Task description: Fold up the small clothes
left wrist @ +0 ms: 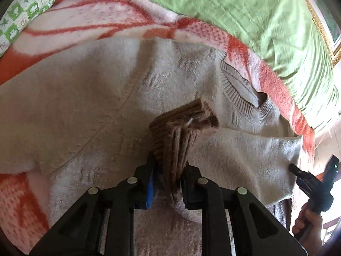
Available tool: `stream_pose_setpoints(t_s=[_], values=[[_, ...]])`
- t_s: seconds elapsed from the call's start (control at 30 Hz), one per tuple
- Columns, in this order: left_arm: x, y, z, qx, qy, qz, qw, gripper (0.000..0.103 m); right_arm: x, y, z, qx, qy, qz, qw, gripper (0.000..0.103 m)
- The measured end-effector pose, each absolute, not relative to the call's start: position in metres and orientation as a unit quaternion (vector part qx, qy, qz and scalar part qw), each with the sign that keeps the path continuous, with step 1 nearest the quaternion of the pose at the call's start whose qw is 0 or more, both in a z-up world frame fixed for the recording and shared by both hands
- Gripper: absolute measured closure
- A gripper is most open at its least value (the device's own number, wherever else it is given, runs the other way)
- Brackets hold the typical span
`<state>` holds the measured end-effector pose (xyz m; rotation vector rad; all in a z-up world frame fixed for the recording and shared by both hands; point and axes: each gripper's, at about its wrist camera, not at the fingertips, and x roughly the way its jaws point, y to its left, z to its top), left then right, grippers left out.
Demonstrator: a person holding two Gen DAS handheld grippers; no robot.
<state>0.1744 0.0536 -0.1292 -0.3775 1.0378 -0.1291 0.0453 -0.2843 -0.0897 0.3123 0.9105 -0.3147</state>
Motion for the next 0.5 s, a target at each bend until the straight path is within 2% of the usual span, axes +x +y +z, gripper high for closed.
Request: stream_pose_setpoints(t_s=[0.03, 0.07, 0.2, 0.37, 0.43, 0.47, 0.5], values=[[0.174, 0.052, -0.129, -0.179, 0.492, -0.064, 0.85, 0.083, 0.047, -0.286, -0.091, 0.151, 0.437, -0.149, 0.874, 0.085], [0.175, 0.053, -0.129, -0.178, 0.493, -0.066, 0.849, 0.082, 0.048, -0.291, -0.088, 0.158, 0.437, -0.152, 0.872, 0.095], [0.167, 0.072, -0.139, -0.195, 0.501, -0.047, 0.842, 0.084, 0.048, -0.295, -0.084, 0.143, 0.443, -0.161, 0.87, 0.095], [0.154, 0.091, -0.132, -0.199, 0.493, -0.041, 0.846, 0.081, 0.048, -0.287, -0.075, 0.132, 0.446, -0.17, 0.869, 0.092], [0.148, 0.1, -0.128, -0.205, 0.492, -0.047, 0.845, 0.073, 0.044, -0.279, -0.065, 0.134, 0.436, -0.172, 0.873, 0.088], [0.144, 0.107, -0.124, -0.21, 0.489, -0.049, 0.845, 0.067, 0.041, -0.274, -0.06, 0.132, 0.432, -0.171, 0.876, 0.08], [0.14, 0.114, -0.121, -0.213, 0.486, -0.046, 0.846, 0.06, 0.037, -0.268, -0.055, 0.133, 0.425, -0.166, 0.88, 0.069]])
